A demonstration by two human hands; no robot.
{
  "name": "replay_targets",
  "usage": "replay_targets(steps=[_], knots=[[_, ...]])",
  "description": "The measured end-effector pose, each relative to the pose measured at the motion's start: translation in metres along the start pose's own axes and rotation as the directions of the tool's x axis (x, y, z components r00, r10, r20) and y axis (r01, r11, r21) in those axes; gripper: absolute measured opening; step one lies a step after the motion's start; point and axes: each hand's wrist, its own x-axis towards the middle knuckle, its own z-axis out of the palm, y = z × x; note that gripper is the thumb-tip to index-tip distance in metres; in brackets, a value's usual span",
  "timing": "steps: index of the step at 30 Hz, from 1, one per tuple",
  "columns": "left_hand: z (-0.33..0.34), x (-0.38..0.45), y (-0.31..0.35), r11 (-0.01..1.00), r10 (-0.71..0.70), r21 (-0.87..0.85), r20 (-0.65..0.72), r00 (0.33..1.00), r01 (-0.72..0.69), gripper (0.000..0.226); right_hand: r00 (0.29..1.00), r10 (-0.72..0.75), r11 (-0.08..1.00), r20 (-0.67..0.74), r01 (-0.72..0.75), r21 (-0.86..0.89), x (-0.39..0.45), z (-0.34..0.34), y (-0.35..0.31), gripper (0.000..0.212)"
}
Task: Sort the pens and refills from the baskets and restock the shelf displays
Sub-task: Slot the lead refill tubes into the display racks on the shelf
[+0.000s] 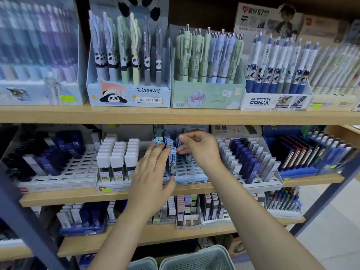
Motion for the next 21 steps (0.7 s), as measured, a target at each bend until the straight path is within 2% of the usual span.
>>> replay_targets(steps=[5,9,11,14,21], knots=[[0.000,-0.001,-0.002,1.000,0.012,-0.015,0.003,1.000,-0.012,0.076,1.000,0.014,0.999,0.013,-0.015,0.043,-0.001,-0.001,-0.002,0.007],[0.001,-0.001,-0.002,1.000,0.008,-0.019,-0.003,1.000,-0.008,0.077,0.999,-0.050,0.980,0.002,0.050,-0.190,0.006,-0.004,0.003,0.009],[0.001,-0.001,-0.002,1.000,0.007,-0.016,-0.009,1.000,-0.007,0.076,0.993,-0.116,0.945,-0.023,0.103,-0.311,0.011,-0.004,0.007,0.013],[0.002,-0.001,-0.001,1.000,0.008,-0.016,-0.011,1.000,-0.008,0.076,0.981,-0.196,0.872,0.009,0.178,-0.457,0.013,-0.006,0.011,0.027],[0.003,-0.001,0.000,1.000,0.003,-0.004,-0.017,1.000,-0.003,0.077,0.984,-0.160,0.853,0.077,0.177,-0.491,0.018,-0.010,0.008,0.035]])
